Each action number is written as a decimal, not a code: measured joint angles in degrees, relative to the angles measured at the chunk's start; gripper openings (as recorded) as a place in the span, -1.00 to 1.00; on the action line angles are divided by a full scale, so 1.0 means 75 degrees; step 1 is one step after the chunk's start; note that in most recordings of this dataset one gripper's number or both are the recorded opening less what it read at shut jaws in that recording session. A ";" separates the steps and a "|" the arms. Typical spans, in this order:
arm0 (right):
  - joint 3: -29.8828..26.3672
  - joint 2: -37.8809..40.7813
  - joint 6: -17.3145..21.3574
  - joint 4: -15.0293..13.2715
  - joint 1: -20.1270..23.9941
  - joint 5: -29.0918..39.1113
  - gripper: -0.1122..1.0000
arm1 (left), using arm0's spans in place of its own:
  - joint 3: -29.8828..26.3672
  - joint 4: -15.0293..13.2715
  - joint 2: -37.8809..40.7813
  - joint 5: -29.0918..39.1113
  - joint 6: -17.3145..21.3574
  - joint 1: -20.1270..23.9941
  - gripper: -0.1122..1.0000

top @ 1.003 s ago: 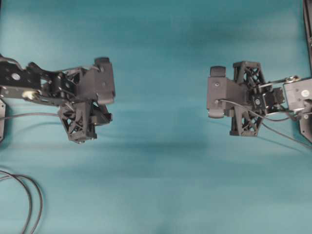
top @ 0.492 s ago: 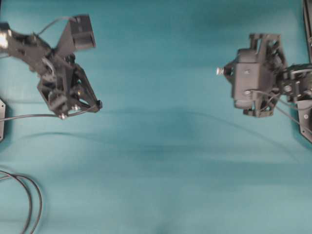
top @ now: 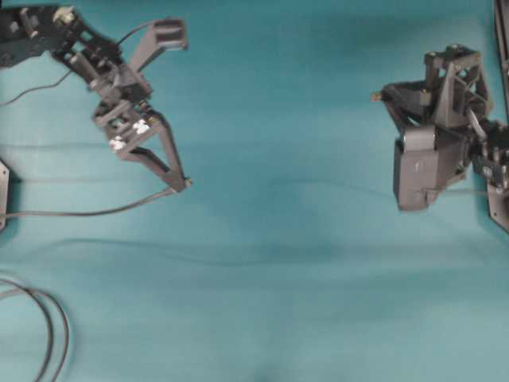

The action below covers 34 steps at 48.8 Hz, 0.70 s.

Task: Insert the USB using both arms.
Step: 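Lift both connectors and rotate them to face each other, then bring right gripper's plug toward left gripper's socket and align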

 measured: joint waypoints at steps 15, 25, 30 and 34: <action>-0.0059 0.1289 0.0469 -0.1266 0.0750 0.0270 -0.45 | -0.0902 -0.0258 0.0809 0.0949 0.0000 0.0047 -0.52; -0.0211 0.2016 0.0797 -0.2227 0.0902 0.0258 -0.45 | -0.1031 -0.0422 0.1160 0.1266 0.0000 0.0047 -0.53; -0.0234 0.2180 0.0938 -0.2520 0.0938 0.0270 -0.45 | -0.1160 -0.0480 0.1359 0.1348 0.0000 0.0047 -0.53; -0.0258 0.2215 0.1043 -0.2613 0.0949 0.0258 -0.45 | -0.1336 -0.0586 0.1547 0.1383 -0.0012 0.0047 -0.52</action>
